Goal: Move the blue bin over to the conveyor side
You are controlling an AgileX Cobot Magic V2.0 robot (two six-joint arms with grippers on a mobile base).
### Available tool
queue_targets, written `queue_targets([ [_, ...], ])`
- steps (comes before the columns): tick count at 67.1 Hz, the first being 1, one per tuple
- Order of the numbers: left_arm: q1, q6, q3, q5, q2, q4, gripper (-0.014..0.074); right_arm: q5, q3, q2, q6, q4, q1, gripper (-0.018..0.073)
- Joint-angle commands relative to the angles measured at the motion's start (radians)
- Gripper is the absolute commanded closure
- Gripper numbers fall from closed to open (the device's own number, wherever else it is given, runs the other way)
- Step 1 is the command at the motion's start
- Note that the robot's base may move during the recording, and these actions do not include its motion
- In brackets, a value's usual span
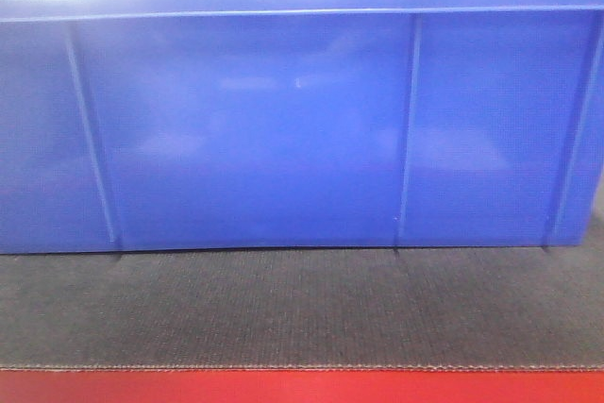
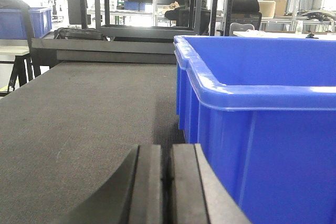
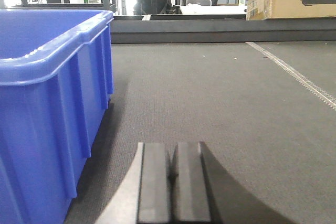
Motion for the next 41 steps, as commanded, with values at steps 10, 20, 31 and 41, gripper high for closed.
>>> queue_targets([
  [10,0.004,0.001,-0.002,-0.019,-0.004,-0.005,0.0603,-0.026,0.0,-0.004,-0.008,0.0,-0.004,0.0634],
  [20,0.004,0.001,-0.002,-0.019,-0.004,-0.005,0.0603,-0.026,0.0,-0.004,-0.008,0.0,-0.004,0.0634],
  [31,0.004,0.001,-0.002,-0.019,-0.004,-0.005,0.0603,-0.026,0.0,-0.004,-0.008,0.0,-0.004,0.0634],
  [41,0.004,0.001,-0.002,-0.019,-0.004,-0.005,0.0603,-0.026,0.0,-0.004,-0.008,0.0,-0.004,0.0634],
])
